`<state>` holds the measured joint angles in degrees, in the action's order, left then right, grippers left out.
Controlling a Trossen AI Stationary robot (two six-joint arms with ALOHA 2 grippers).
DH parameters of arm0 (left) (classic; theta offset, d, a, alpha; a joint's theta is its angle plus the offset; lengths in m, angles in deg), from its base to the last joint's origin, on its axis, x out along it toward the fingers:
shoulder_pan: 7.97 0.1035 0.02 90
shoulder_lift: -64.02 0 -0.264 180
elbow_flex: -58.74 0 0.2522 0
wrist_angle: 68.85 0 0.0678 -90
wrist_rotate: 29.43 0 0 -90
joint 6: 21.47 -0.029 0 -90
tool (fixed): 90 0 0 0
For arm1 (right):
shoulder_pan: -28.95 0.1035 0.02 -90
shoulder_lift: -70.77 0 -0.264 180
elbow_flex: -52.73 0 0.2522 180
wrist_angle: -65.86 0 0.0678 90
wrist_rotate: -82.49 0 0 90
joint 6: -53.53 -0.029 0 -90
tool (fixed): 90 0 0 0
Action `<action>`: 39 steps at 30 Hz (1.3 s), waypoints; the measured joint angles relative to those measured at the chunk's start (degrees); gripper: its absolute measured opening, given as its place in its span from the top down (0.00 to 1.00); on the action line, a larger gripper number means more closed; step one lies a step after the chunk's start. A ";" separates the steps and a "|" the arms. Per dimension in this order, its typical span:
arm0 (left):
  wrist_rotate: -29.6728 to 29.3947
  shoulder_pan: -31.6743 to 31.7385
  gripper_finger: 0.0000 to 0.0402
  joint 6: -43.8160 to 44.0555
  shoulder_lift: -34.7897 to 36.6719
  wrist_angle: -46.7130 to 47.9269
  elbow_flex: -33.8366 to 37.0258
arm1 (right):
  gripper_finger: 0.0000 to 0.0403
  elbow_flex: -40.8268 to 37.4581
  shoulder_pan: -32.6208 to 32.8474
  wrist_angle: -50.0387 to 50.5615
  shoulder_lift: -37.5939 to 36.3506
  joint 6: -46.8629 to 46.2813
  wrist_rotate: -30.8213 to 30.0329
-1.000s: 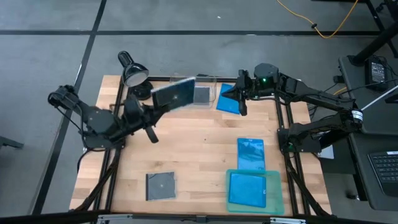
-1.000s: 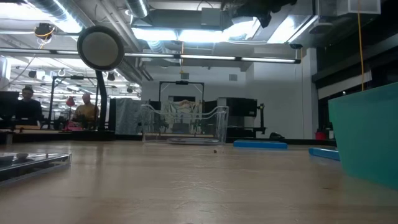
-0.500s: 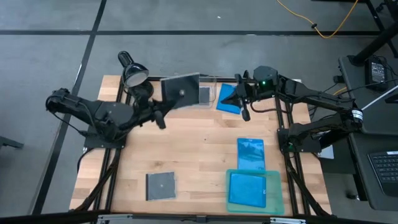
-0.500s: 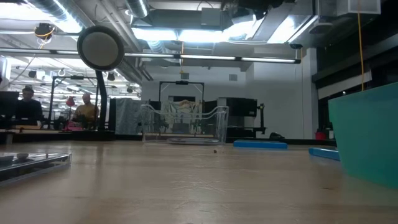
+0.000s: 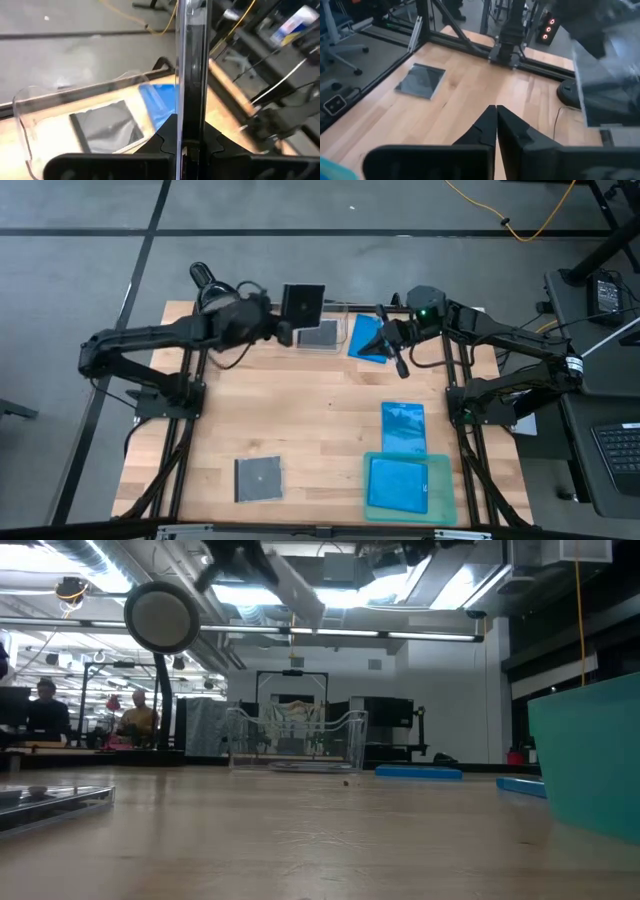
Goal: Pick & place jewel cases by type
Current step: Put the top black cd case into the transparent bin
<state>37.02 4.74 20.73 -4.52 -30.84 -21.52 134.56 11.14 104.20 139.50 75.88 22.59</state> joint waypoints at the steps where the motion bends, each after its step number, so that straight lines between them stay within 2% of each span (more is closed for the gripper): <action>1: 1.95 1.75 0.97 -0.47 -1.14 -0.02 0.00 | 0.95 0.00 -0.01 0.63 0.00 0.29 -0.02; 8: 12.48 10.63 0.97 -3.43 -9.98 -0.50 0.00 | 0.96 0.00 0.00 3.21 0.00 0.46 -0.30; 12: 14.15 13.81 0.97 -3.69 -14.84 -2.78 0.00 | 0.99 0.00 -0.02 4.02 0.00 0.46 -0.39; 16: 15.81 15.73 0.97 -2.74 -18.85 -6.38 0.00 | 0.97 0.00 -0.02 4.19 0.00 0.46 -0.43; 23: 16.21 15.30 0.97 1.53 -23.53 -6.94 0.00 | 0.95 0.00 -0.11 4.35 0.00 0.95 -0.46; 30: 16.09 13.94 0.97 2.99 -24.30 -7.77 0.00 | 0.99 0.00 -0.57 6.09 0.00 3.65 -0.45; 39: 15.88 13.17 0.97 6.05 -25.12 -7.68 0.45 | 0.94 0.00 -3.18 6.36 0.00 3.76 -0.32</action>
<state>52.91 17.91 26.78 -29.64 -38.52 -21.07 134.56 7.96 110.56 139.50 79.63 22.27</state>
